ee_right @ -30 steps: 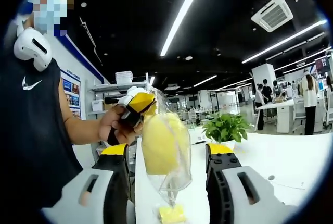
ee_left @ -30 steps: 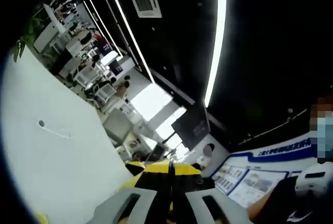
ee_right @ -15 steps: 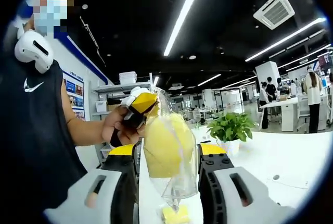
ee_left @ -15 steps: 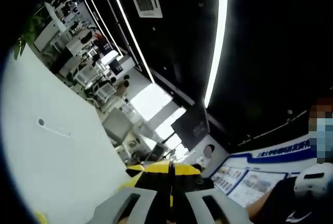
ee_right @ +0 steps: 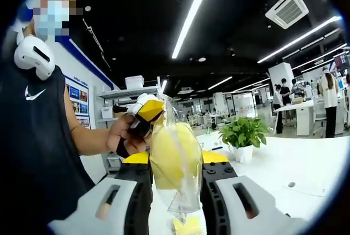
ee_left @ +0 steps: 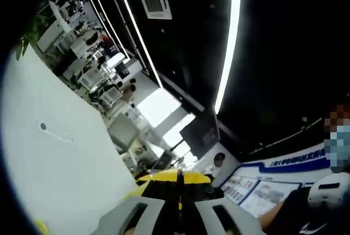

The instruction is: Compare the silicone blocks by pressing each to a similar depth, holding the contact briefly, and releasing to observe deformation and rebound differences across the visible hardness samples.

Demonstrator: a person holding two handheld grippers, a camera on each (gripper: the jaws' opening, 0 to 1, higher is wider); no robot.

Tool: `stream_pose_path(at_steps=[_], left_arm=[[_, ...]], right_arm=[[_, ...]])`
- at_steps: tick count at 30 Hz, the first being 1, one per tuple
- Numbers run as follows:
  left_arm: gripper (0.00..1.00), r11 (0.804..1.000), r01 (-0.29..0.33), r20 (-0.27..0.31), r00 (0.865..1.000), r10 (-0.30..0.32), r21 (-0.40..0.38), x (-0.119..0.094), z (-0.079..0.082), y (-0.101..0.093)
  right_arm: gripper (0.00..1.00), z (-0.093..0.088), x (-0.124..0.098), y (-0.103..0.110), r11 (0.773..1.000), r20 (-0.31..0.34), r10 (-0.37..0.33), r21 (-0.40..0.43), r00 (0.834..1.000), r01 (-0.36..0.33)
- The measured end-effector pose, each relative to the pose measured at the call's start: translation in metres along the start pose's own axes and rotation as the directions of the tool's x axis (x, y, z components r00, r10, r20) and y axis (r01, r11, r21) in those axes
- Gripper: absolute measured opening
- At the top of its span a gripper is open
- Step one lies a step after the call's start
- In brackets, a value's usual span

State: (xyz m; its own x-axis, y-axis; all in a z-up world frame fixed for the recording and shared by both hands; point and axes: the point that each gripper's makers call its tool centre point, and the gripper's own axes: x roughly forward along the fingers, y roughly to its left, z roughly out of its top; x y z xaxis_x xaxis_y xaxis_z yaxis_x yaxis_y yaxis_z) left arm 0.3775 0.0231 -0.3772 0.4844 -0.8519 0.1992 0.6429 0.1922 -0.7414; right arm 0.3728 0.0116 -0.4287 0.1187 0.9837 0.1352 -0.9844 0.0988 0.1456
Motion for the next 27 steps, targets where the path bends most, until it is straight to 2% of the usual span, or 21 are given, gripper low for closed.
stream_pose_path(at_steps=[14,17,20,25,27], left_arm=[[0.00,1.000,-0.007,0.002,1.000,0.007,0.002,-0.0020,-0.0014,0.0004],[0.00,1.000,-0.012,0.001,1.000,0.012,0.006,-0.0022,-0.0018,0.0013],[0.00,1.000,-0.016,0.000,1.000,0.016,0.009,-0.0028,-0.0026,0.0019],[0.00,1.000,-0.024,0.001,1.000,0.024,0.012,-0.0037,-0.0031,0.0038],[0.00,1.000,-0.026,0.003,1.000,0.026,0.014,-0.0041,-0.0026,0.0041]], right_arm=[[0.18,-0.0018,0.0008,0.0035,1.000,-0.033,0.016,0.012,0.999,-0.015],[0.15,-0.0028,0.0006,0.0051,0.999,-0.055,0.019,0.045,0.998,-0.016],[0.12,-0.0036,0.0000,0.0054,0.999,-0.064,0.017,0.031,0.998,-0.015],[0.09,-0.0057,0.0004,0.0058,0.993,-0.091,0.022,0.117,0.996,-0.011],[0.07,-0.0040,0.0012,0.0058,0.995,-0.095,0.005,0.102,0.996,0.004]])
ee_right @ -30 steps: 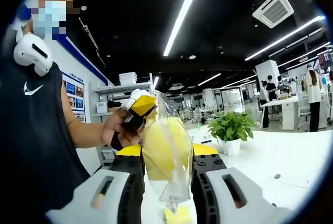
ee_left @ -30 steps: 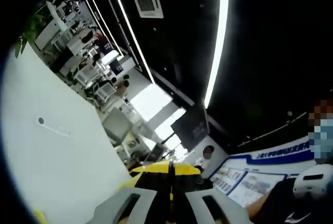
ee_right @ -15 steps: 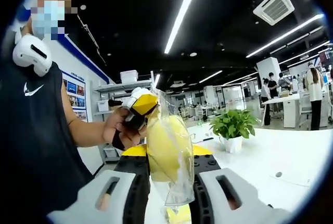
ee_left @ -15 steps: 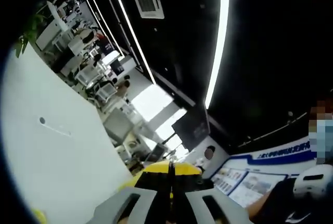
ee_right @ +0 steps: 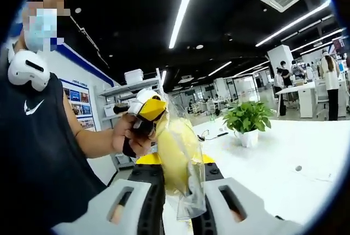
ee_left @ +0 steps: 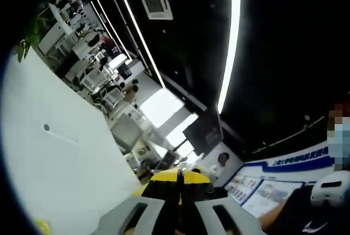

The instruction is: Compare the silicone blocks by pressing each to a similar depth, holding the contact briefly, and releasing to observe deformation and rebound differences across the visible hardness samples.

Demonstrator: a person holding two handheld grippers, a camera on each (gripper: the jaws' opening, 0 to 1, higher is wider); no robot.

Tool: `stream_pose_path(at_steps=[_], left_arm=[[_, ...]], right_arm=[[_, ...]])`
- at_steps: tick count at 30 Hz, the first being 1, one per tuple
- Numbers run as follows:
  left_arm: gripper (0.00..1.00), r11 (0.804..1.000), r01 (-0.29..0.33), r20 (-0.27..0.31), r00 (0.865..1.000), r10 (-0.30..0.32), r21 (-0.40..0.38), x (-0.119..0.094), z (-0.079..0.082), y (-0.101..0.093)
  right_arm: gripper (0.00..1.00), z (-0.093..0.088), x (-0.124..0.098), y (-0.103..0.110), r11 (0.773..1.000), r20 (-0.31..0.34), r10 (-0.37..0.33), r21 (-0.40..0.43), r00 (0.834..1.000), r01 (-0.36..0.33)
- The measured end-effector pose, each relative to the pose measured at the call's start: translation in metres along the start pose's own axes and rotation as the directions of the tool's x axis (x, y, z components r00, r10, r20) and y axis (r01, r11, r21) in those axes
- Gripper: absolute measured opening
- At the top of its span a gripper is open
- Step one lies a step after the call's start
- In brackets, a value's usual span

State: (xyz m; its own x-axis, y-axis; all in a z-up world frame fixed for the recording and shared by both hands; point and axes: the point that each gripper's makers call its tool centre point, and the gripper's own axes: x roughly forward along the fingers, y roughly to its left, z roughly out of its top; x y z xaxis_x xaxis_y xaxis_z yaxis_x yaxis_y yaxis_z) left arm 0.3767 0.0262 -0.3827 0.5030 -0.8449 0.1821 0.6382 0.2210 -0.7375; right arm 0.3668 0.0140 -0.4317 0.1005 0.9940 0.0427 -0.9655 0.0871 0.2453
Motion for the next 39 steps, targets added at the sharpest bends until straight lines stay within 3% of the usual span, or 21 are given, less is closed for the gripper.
stream_pose_path(at_steps=[33,39], left_arm=[[0.00,0.996,-0.016,-0.019,1.000,0.018,0.089,0.002,-0.005,-0.001],[0.00,0.985,-0.079,-0.033,0.996,0.085,0.155,0.000,-0.009,0.008]], right_arm=[[0.02,-0.004,-0.007,0.004,1.000,-0.064,0.002,0.008,0.998,-0.001],[0.01,-0.014,-0.007,0.001,1.000,-0.106,-0.011,0.003,0.994,0.011]])
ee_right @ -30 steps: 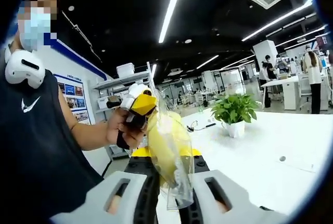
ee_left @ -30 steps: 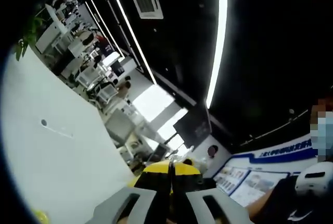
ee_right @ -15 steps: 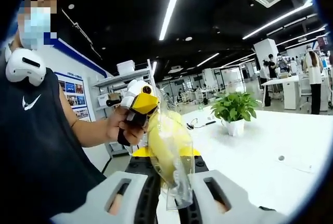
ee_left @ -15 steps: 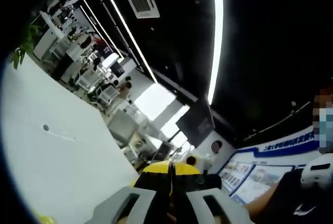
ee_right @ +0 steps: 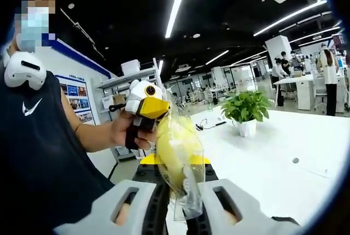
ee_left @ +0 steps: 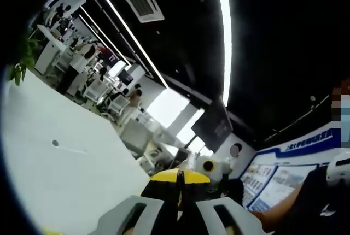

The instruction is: Compare the silicone blocks by pressing each to a similar depth, holding the contact briefly, and releasing to observe deformation and rebound differences across the visible hardness samples.

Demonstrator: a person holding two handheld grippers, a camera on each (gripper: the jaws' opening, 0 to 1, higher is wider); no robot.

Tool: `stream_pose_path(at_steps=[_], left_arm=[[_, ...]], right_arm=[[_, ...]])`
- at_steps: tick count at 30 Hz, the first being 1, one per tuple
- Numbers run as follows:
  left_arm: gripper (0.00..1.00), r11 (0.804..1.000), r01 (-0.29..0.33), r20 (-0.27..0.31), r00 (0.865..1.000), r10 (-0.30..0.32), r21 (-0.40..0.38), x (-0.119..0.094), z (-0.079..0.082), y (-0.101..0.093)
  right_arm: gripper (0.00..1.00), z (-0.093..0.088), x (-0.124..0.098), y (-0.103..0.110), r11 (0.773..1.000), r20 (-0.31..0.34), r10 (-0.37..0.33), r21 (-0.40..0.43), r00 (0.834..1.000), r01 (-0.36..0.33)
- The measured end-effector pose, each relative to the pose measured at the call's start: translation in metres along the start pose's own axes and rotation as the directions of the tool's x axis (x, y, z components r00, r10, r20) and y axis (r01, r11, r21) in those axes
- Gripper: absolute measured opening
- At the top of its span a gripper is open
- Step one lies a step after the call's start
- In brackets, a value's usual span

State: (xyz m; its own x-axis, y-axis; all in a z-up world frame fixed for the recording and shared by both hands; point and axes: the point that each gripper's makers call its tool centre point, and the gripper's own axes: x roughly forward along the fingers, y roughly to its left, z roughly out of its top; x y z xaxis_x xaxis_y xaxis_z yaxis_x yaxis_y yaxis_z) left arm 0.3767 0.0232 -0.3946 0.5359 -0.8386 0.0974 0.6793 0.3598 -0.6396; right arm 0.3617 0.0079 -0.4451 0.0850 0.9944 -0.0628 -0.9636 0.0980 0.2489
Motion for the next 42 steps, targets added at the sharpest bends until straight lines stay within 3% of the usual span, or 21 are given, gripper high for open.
stream_pose_path(at_steps=[6,15,19,27,34,35,36,42], left_arm=[[0.00,1.000,0.001,-0.048,0.999,-0.001,0.017,-0.003,-0.011,0.002],[0.00,0.997,0.006,-0.052,0.999,-0.002,0.073,-0.001,-0.014,-0.001],[0.00,0.996,0.016,-0.036,0.999,-0.013,0.090,0.001,-0.010,-0.007],[0.00,0.995,0.029,-0.020,0.999,-0.028,0.094,0.005,-0.002,-0.016],[0.00,0.996,0.036,0.002,0.999,-0.036,0.080,0.006,0.002,-0.018],[0.00,0.996,0.038,0.002,0.999,-0.038,0.077,0.006,0.002,-0.018],[0.00,0.996,0.039,0.003,0.999,-0.039,0.075,0.006,0.002,-0.018],[0.00,0.997,0.043,0.007,0.999,-0.043,0.066,0.009,0.001,-0.015]], right_arm=[[0.01,-0.010,-0.002,0.000,1.000,-0.032,0.002,-0.008,0.999,-0.002],[0.00,-0.010,-0.007,0.002,1.000,-0.060,0.003,-0.011,0.998,-0.004],[0.00,-0.004,-0.009,0.001,1.000,-0.041,-0.007,-0.031,0.999,0.006],[0.07,0.008,-0.011,0.001,0.999,0.064,-0.005,-0.048,0.998,0.008],[0.14,0.009,-0.007,-0.002,0.997,0.082,-0.019,-0.076,0.996,0.025],[0.16,0.009,-0.007,-0.004,0.996,0.079,-0.029,-0.078,0.996,0.035],[0.42,0.007,-0.007,-0.018,0.988,0.081,-0.106,-0.108,0.991,0.114],[0.67,0.012,-0.014,-0.033,0.980,0.119,-0.174,-0.073,0.977,0.184]])
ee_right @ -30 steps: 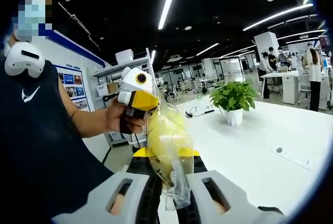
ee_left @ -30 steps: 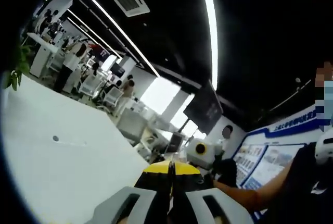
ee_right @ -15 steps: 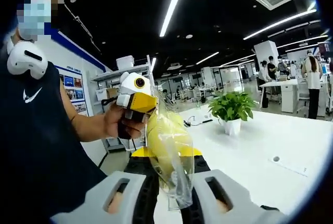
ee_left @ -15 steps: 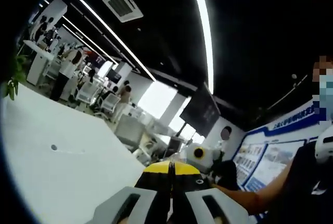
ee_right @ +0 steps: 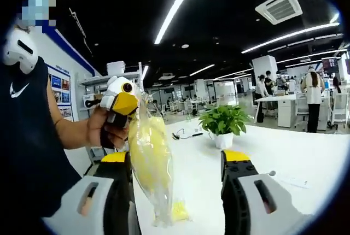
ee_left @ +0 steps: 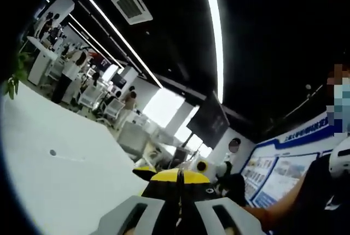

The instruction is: Compare the silicone blocks by pressing each to a similar depth, holding the contact briefly, and releasing to observe deformation and rebound differences across the visible hardness samples.

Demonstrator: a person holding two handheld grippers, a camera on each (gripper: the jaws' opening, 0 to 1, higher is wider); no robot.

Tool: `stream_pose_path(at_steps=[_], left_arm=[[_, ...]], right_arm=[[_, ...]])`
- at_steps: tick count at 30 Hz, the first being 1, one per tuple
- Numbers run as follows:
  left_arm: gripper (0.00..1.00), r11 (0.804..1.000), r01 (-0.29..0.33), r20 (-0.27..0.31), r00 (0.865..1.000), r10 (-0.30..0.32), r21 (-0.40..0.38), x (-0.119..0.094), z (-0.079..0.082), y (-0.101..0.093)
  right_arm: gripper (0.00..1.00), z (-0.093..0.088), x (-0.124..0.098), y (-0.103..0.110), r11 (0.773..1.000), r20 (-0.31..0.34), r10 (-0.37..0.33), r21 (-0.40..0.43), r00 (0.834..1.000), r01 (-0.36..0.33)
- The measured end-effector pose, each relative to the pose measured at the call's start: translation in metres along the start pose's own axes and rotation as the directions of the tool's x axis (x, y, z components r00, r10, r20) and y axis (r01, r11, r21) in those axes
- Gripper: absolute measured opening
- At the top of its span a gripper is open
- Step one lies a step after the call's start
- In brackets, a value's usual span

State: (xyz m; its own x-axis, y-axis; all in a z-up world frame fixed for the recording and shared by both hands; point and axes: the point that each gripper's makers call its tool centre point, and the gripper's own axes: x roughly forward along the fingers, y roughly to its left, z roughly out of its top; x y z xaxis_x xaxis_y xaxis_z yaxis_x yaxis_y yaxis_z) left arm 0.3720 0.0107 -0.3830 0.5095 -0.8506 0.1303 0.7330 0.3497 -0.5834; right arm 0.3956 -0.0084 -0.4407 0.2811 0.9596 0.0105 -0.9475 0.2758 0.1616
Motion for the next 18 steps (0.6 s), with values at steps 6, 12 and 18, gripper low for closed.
stream_pose_path(at_steps=[6,12,18], left_arm=[[0.00,1.000,-0.007,-0.004,1.000,0.007,-0.016,0.003,-0.003,0.005],[0.00,0.999,0.000,-0.002,1.000,0.000,-0.035,0.006,-0.003,0.006],[0.00,0.999,0.001,-0.004,1.000,-0.001,-0.051,0.010,-0.006,0.010]], right_arm=[[0.94,-0.001,-0.011,-0.013,0.996,0.009,-0.088,-0.029,0.996,0.088],[0.97,-0.001,-0.034,-0.025,0.985,0.037,-0.169,-0.035,0.985,0.171],[0.97,-0.006,-0.056,-0.034,0.968,0.027,-0.244,-0.055,0.969,0.245]])
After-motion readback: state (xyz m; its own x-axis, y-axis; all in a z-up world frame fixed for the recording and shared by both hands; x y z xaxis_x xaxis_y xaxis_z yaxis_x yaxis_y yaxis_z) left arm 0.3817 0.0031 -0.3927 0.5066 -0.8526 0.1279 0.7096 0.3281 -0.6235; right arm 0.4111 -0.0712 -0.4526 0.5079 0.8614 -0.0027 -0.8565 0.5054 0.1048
